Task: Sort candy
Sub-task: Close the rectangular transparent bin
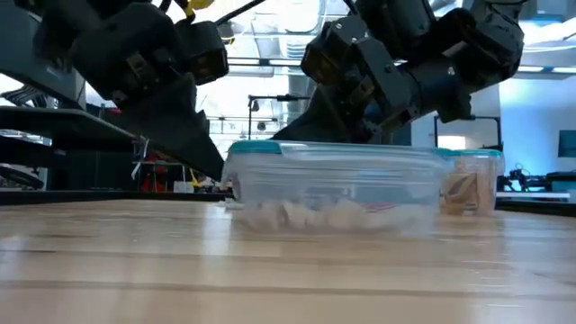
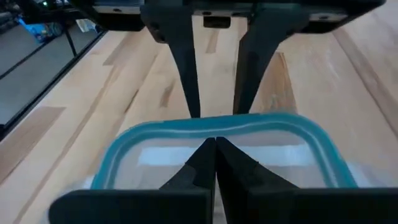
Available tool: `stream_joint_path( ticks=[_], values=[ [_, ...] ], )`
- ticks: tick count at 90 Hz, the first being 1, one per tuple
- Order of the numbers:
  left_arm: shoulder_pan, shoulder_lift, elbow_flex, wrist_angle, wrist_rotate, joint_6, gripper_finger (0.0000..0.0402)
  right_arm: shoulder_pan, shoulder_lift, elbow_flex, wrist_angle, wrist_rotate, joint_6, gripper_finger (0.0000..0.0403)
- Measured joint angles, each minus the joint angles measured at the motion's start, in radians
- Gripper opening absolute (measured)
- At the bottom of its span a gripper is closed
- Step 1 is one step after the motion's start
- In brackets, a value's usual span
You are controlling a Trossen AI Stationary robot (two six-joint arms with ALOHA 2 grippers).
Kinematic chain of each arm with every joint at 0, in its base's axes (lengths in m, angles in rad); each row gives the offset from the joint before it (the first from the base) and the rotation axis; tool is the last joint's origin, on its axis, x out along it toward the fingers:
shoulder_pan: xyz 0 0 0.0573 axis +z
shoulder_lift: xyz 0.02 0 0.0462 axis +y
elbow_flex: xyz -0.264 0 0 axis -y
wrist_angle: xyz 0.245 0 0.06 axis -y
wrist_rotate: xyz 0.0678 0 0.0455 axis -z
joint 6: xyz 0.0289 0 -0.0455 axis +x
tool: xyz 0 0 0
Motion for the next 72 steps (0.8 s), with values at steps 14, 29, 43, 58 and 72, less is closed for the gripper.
stream_joint_path(
  ticks=[14, 29, 43, 58, 72],
  values=[
    [0.01, 0.071, 0.009, 0.11, 0.019, 0.004, 0.0113, 0.003, 0.03, 0.021, -0.004, -0.009, -0.006, 0.0],
    [0.007, 0.094, 0.099, -0.06, 0.051, 0.045, 0.0113, 0.011, 0.055, 0.056, -0.021, -0.019, -0.017, 0.0],
    [-0.015, 0.064, 0.15, -0.228, 0.003, 0.084, 0.0113, 0.009, -0.019, 0.057, -0.11, -0.002, -0.018, 0.0],
    [-0.027, -0.012, 0.212, -0.421, -0.01, 0.113, 0.0113, 0.026, -0.169, 0.053, -0.299, 0.002, 0.009, 0.0],
    [-0.018, -0.078, 0.258, -0.462, -0.022, 0.188, 0.0113, 0.087, -0.348, 0.056, -0.564, 0.052, 0.141, 0.0]
  ],
)
